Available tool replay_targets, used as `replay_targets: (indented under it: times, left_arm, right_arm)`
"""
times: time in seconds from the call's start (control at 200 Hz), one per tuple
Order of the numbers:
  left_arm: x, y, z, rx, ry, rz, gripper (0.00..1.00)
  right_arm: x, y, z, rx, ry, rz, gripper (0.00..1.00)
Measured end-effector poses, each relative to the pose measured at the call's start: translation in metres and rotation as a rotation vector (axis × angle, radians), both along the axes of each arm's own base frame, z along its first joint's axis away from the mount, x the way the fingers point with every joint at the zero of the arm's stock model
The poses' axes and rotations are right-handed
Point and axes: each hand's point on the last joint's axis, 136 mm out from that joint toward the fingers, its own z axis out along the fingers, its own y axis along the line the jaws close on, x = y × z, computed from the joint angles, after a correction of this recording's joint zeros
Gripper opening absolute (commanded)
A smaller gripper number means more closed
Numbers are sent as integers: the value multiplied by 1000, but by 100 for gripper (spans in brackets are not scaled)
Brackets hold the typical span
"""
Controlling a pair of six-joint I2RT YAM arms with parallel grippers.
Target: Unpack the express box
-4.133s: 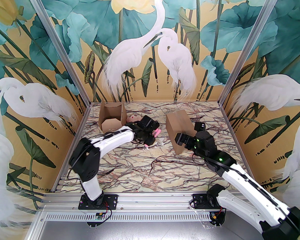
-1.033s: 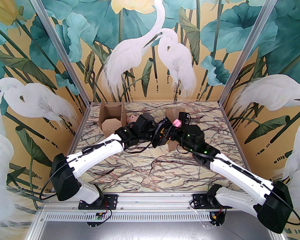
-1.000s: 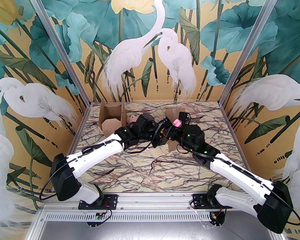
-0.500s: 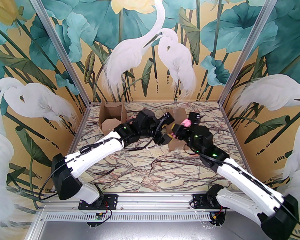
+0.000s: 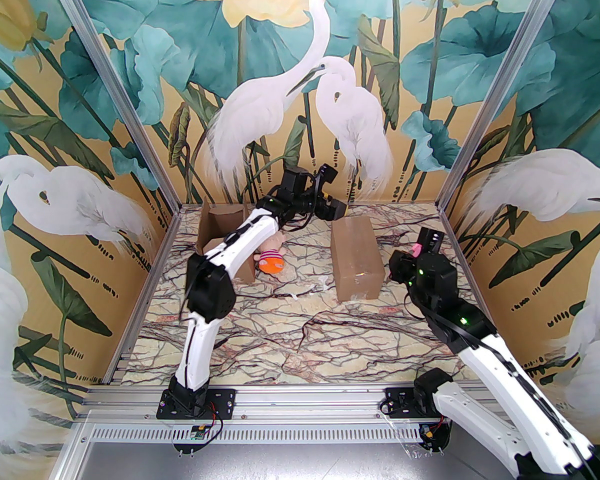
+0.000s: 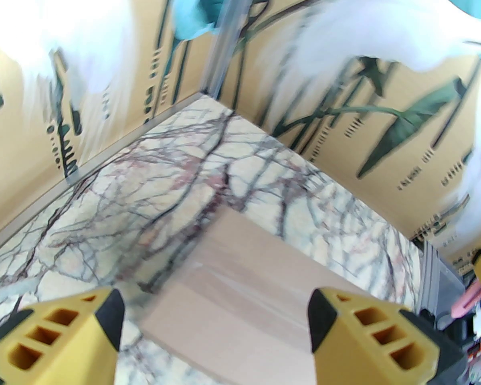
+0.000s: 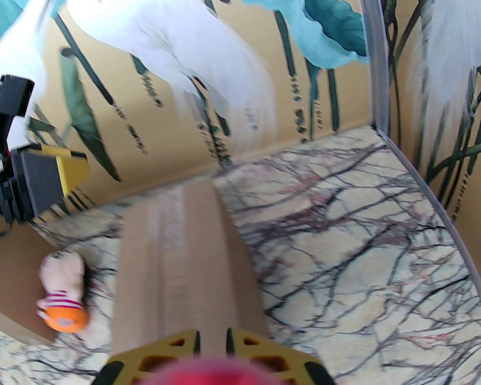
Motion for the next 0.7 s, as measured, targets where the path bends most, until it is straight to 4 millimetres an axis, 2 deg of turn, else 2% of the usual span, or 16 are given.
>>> replay_targets:
  times: [0.09,0.165,0.225,0.35,0.425,0.545,0.625,0.7]
  left_arm:
    - [16,-3,-27,-3,46,-3,80]
    - [20,-2,-46,-4,95,-8,79]
    - [19,-1,-54,-16,130,-19,79]
    - [15,1,-57,-41,171,-43,78]
    - [10,4,-66,-40,201,-41,78]
    - [-10,15,-86,-40,277,-16,78]
    - [-20,22,-80,-63,302,6,78]
    - [-29,28,-65,-100,314,19,78]
  right_arm:
    - [10,-3,-12,-37,39,-1,0]
    - [21,-10,-17,-61,58,-17,0]
    - [29,-17,-16,-78,69,-38,0]
    - [51,-38,-10,-123,64,-93,0]
    - [65,-50,-16,-154,72,-113,0]
    - [99,-61,-51,-188,155,-99,0]
    - [126,-57,-82,-206,240,-48,0]
    - [152,-47,-107,-209,302,16,0]
